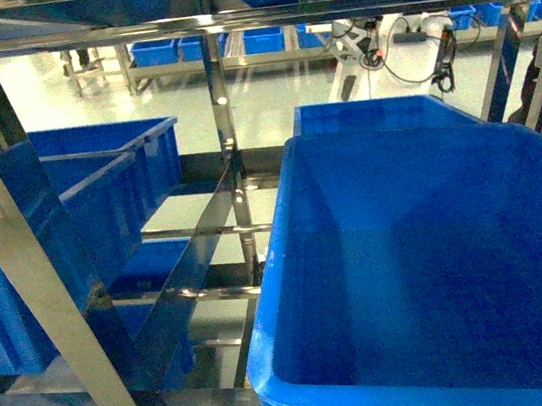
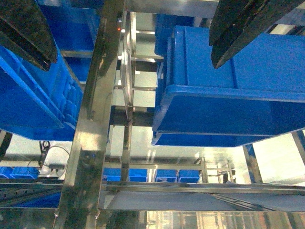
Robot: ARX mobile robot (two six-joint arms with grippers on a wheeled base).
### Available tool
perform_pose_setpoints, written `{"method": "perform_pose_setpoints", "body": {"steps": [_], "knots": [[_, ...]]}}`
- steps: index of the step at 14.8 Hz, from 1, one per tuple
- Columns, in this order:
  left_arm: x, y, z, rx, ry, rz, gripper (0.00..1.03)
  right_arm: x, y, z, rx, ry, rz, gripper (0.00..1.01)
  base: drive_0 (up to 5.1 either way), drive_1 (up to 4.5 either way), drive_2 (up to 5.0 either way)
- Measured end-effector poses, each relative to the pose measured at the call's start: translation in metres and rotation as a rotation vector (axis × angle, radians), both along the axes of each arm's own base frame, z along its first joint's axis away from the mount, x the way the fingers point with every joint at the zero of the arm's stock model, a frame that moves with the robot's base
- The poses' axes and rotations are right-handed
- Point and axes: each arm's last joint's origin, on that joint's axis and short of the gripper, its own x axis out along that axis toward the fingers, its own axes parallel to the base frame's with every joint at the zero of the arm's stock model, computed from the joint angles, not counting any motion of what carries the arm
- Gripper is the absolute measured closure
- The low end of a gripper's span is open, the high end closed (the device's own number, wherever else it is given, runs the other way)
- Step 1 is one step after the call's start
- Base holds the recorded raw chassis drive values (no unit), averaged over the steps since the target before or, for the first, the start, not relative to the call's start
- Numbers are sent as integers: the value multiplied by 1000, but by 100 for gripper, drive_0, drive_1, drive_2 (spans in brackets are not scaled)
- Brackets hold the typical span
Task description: Pick red block from blue box to shelf
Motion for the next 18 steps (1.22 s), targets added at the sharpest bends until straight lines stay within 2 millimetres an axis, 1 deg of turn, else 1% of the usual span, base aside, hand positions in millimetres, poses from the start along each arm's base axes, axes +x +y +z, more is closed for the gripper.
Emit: {"method": "perform_pose_setpoints", "body": {"steps": [18], "knots": [[0,0,0,0,0,0,5,0,0,0,0,0,0,72,0,0,0]]}}
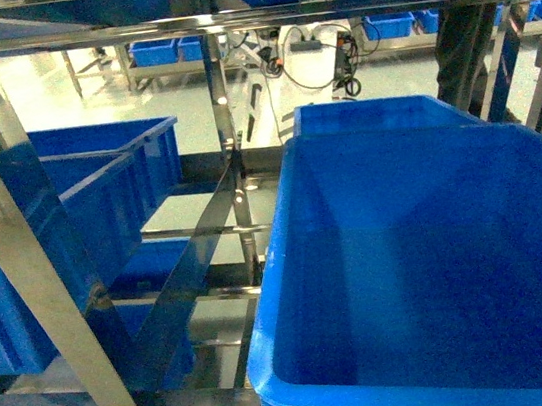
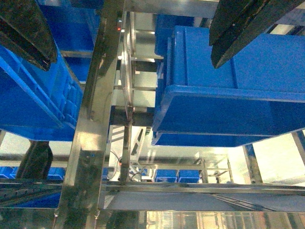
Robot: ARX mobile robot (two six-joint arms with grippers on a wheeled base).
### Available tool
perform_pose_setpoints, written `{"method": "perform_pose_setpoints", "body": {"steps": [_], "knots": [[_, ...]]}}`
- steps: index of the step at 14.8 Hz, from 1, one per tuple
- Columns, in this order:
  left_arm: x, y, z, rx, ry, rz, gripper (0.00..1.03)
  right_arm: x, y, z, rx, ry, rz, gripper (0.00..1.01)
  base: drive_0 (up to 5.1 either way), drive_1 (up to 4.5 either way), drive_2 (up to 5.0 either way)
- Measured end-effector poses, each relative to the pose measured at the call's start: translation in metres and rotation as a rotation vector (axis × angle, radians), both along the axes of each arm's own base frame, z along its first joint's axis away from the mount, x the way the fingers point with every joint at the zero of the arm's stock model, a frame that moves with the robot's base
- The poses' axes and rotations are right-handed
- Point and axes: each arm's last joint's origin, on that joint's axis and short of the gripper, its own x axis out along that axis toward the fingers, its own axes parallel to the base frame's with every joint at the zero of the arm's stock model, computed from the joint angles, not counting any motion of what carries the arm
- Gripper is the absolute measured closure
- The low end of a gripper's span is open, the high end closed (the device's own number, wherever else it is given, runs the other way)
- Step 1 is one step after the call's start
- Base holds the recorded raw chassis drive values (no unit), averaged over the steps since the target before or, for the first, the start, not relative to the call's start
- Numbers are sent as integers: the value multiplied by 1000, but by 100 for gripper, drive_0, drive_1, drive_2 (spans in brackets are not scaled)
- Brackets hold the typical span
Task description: Pick red block from blue box to shelf
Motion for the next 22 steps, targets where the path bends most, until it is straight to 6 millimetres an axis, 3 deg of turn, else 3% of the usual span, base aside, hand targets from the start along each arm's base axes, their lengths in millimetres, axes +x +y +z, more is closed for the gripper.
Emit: {"method": "perform_pose_setpoints", "body": {"steps": [10,13,14,18,22], "knots": [[0,0,0,0,0,0,5,0,0,0,0,0,0,72,0,0,0],[0,0,0,0,0,0,5,4,2,-15,48,195,50,72,0,0,0],[0,0,0,0,0,0,5,9,4,-22,73,273,58,72,0,0,0],[0,0,0,0,0,0,5,68,27,-22,72,331,161,72,0,0,0],[0,0,0,0,0,0,5,107,39,-64,32,483,146,72,0,0,0]]}}
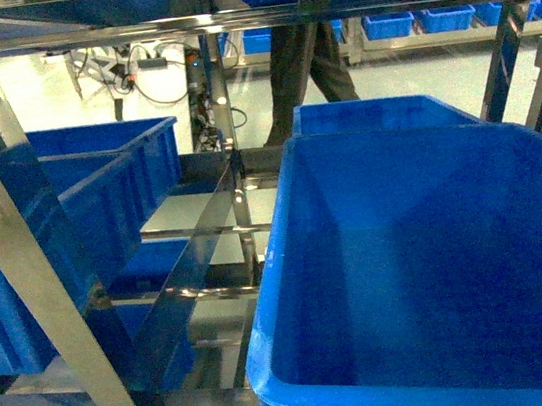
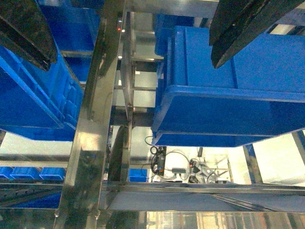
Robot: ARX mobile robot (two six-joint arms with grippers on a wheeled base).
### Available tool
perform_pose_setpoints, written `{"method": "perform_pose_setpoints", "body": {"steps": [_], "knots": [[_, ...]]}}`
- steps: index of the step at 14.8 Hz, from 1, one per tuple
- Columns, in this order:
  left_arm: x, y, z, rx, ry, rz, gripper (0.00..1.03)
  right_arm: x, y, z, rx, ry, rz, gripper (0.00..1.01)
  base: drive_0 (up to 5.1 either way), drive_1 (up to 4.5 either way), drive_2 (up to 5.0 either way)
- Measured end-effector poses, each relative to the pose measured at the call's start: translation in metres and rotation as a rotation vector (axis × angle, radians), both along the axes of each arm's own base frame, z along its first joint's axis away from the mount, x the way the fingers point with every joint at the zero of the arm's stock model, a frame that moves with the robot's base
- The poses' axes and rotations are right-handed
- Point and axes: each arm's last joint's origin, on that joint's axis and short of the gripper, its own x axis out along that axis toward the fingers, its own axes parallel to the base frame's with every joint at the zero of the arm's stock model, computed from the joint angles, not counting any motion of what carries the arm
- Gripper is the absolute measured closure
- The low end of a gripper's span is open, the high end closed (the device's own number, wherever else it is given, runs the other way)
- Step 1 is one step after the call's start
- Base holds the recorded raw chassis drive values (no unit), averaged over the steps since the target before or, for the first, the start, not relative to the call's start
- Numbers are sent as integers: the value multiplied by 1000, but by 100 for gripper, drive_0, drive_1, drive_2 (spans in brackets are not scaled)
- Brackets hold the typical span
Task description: Pick red block from blue box to shelf
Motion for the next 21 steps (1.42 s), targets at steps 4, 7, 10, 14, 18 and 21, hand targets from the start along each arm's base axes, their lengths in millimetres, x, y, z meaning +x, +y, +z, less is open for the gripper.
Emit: {"method": "perform_pose_setpoints", "body": {"steps": [4,7,10,14,18,21], "knots": [[0,0,0,0,0,0,5,21,-3,-25,-33,7,-15,64,0,0,0],[0,0,0,0,0,0,5,20,-3,-14,-54,-52,11,30,0,0,0],[0,0,0,0,0,0,5,-5,-14,4,-36,-57,26,2,0,0,0],[0,0,0,0,0,0,5,-75,-39,35,-34,-110,-45,3,0,0,0],[0,0,0,0,0,0,5,-130,-54,58,-89,-349,-178,3,0,0,0],[0,0,0,0,0,0,5,-129,-59,44,-123,-366,-214,3,0,0,0]]}}
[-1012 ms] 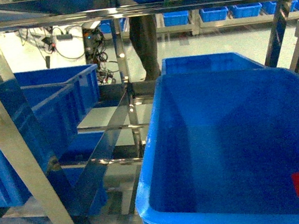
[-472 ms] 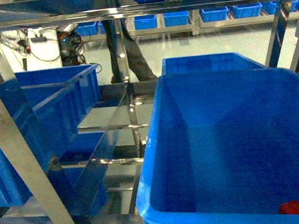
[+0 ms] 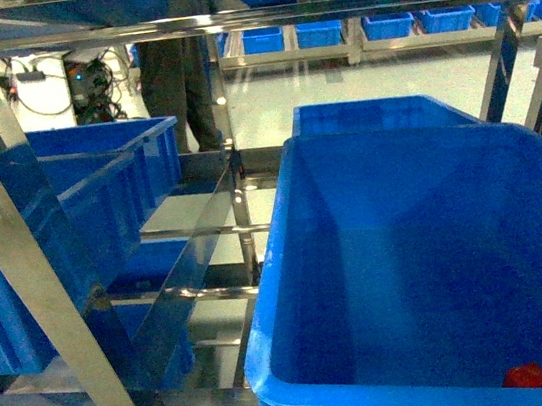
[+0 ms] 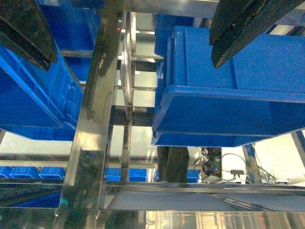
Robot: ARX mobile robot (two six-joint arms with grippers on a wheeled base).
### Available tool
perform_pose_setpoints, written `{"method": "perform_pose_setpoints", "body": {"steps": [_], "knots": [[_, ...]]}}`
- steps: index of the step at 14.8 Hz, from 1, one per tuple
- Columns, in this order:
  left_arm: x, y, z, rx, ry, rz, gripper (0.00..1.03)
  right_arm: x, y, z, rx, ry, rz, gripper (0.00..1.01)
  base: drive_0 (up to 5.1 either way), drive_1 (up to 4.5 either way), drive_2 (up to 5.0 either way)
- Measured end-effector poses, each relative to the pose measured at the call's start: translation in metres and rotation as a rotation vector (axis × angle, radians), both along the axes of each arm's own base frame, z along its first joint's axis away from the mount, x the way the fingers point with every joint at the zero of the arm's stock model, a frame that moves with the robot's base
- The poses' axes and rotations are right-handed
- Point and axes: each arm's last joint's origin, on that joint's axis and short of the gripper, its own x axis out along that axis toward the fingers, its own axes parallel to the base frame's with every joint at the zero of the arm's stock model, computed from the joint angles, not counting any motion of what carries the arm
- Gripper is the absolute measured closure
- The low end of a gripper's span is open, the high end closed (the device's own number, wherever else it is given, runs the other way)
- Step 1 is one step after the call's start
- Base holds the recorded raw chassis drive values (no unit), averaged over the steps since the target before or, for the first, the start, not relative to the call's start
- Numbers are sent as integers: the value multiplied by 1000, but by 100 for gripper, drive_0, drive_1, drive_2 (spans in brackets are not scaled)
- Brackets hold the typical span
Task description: Pick red block from blue box to shelf
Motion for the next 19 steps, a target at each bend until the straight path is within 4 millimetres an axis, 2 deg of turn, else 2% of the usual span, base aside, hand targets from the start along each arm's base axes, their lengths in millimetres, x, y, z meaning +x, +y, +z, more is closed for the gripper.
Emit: {"method": "perform_pose_setpoints", "body": {"steps": [1,2,4,5,8,13,14,15,17,18,19], "knots": [[0,0,0,0,0,-1,5,0,3,1,-8,-38,30,4,0,0,0],[0,0,0,0,1,0,5,-1,4,1,10,-89,46,16,0,0,0],[0,0,0,0,0,-1,5,0,8,-6,42,-71,36,42,0,0,0],[0,0,0,0,2,0,5,0,17,-8,46,-74,57,56,0,0,0],[0,0,0,0,1,2,5,0,18,-17,48,-76,47,100,0,0,0],[0,0,0,0,0,0,5,-1,18,-16,51,-86,46,99,0,0,0],[0,0,0,0,0,0,5,-1,18,-16,51,-86,46,91,0,0,0],[0,0,0,0,0,0,5,-1,18,-17,52,-85,46,76,0,0,0],[0,0,0,0,0,0,5,-1,18,-16,52,-86,46,54,0,0,0],[0,0,0,0,0,0,5,-1,18,-16,52,-86,46,38,0,0,0],[0,0,0,0,0,0,5,-1,18,-17,52,-85,46,28,0,0,0]]}}
